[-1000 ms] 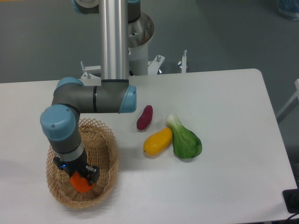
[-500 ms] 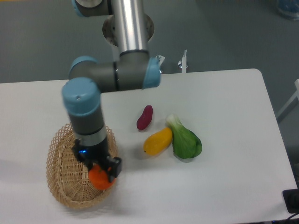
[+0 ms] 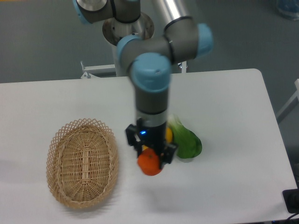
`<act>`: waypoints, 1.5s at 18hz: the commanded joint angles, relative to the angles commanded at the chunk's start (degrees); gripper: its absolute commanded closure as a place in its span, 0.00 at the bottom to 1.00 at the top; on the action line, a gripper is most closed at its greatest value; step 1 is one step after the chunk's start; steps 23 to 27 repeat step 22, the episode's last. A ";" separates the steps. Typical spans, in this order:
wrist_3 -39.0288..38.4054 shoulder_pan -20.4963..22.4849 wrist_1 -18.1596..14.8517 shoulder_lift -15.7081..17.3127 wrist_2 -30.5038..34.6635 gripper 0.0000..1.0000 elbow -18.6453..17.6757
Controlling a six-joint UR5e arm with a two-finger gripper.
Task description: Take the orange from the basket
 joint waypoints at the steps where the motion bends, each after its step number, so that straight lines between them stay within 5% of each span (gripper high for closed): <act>1: 0.70 1.05 -0.35 0.17 -0.09 0.33 0.09; 27: 2.38 3.08 -0.27 0.26 -0.18 0.33 0.53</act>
